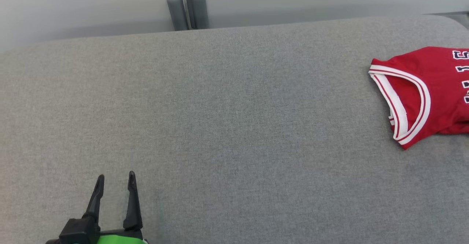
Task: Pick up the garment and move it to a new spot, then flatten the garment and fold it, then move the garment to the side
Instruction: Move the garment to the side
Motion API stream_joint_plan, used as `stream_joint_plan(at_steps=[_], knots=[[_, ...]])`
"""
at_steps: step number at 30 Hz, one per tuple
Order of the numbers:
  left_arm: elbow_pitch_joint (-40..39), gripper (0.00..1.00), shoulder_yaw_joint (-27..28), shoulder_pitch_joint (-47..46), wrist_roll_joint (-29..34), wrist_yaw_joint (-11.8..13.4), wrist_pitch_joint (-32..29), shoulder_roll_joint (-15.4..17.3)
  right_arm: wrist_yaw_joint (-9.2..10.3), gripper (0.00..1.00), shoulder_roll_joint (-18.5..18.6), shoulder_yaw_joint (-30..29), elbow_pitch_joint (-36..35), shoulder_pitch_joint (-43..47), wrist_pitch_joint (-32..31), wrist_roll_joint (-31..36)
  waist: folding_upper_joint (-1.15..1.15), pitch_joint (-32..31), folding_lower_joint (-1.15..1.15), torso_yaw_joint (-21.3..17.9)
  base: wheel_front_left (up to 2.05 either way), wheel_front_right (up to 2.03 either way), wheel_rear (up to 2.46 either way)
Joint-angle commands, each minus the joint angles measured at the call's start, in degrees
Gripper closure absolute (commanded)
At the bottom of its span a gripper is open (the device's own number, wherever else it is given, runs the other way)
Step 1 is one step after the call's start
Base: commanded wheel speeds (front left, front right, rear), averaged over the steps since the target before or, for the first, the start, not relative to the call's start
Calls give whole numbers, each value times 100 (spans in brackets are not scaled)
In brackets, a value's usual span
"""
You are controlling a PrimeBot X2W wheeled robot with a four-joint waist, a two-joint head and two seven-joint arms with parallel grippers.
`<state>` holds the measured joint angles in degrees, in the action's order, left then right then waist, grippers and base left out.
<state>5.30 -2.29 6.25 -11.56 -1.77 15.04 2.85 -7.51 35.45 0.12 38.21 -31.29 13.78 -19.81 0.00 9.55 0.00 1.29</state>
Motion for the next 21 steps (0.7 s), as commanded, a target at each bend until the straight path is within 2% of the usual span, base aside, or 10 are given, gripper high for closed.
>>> stream_joint_plan(at_steps=[1,3,6,11,14,17,21], knots=[[-14,0,68,134,-80,68,16,11,4,0,-234,-136,-237,402,81,110,0,-380,0,-28,0,0,0],[-18,0,147,238,-80,121,16,11,4,0,-501,-344,-634,852,130,307,0,-535,0,-69,0,0,0],[-26,0,268,410,-125,127,15,11,4,0,-1196,-686,-1561,1718,138,622,0,-739,0,-149,0,0,0],[115,0,459,495,-27,174,16,9,3,0,-2172,-783,-2635,3118,138,1059,0,-914,0,-161,0,0,0],[171,0,502,482,-76,134,16,13,3,0,-2517,-758,-2903,3606,138,1232,0,-959,0,-162,0,0,0],[223,0,444,491,-47,-30,16,13,3,0,-2737,-728,-3034,3939,138,1318,0,-1003,0,-160,0,0,0],[322,0,389,440,-10,-178,16,13,3,0,-2860,-677,-3110,4077,139,1415,0,-1040,0,-135,0,0,0]])
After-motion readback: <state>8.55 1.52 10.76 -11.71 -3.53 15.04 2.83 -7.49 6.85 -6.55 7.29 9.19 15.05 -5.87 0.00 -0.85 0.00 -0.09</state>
